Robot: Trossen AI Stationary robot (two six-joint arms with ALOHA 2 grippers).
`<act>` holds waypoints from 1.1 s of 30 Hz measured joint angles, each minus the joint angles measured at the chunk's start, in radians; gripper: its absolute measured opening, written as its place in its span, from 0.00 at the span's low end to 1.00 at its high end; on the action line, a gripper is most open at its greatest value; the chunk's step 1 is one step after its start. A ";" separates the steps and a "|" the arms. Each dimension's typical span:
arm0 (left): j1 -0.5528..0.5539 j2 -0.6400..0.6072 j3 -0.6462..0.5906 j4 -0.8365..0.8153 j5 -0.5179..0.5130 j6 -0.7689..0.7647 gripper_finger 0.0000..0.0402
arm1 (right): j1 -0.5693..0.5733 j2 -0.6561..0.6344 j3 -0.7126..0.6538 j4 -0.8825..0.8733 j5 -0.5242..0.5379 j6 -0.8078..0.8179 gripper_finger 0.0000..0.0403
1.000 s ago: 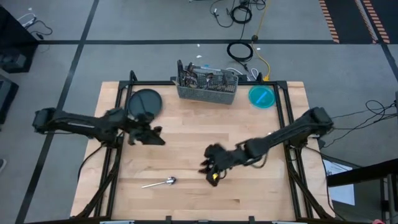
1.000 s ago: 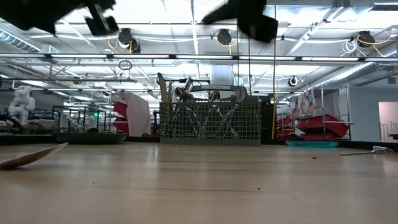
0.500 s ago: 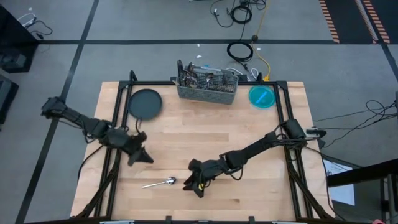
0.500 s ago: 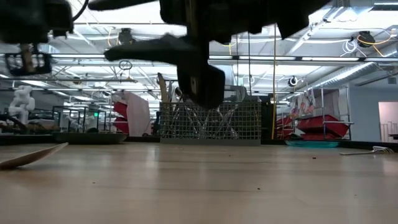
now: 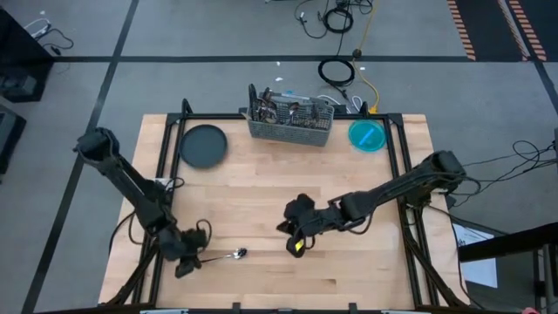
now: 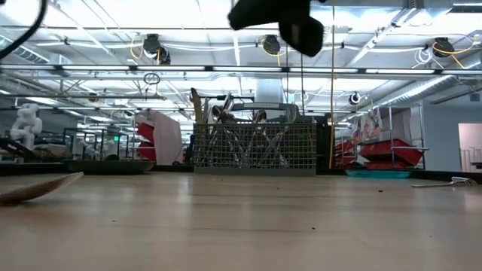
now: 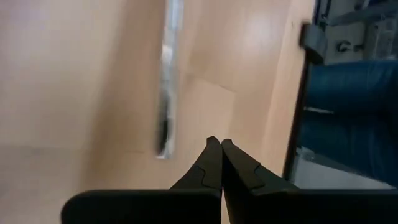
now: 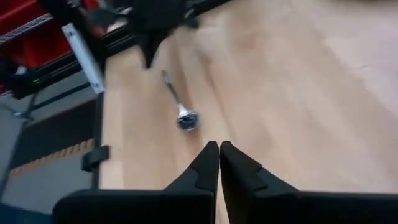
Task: Sort silverware
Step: Put the spoon into the silverware basket
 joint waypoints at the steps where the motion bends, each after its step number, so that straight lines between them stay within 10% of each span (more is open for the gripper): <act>1: -0.012 0.033 0.000 0.042 0.005 -0.010 0.01 | -0.001 -0.015 0.000 -0.020 0.017 -0.005 0.02; 14: 0.060 0.266 -0.010 0.161 0.016 0.098 0.00 | -0.005 -0.093 -0.001 -0.112 0.067 -0.005 0.04; 33: 0.664 0.377 0.082 0.477 -0.170 0.433 0.00 | 0.000 -0.094 -0.001 -0.126 0.073 0.000 0.04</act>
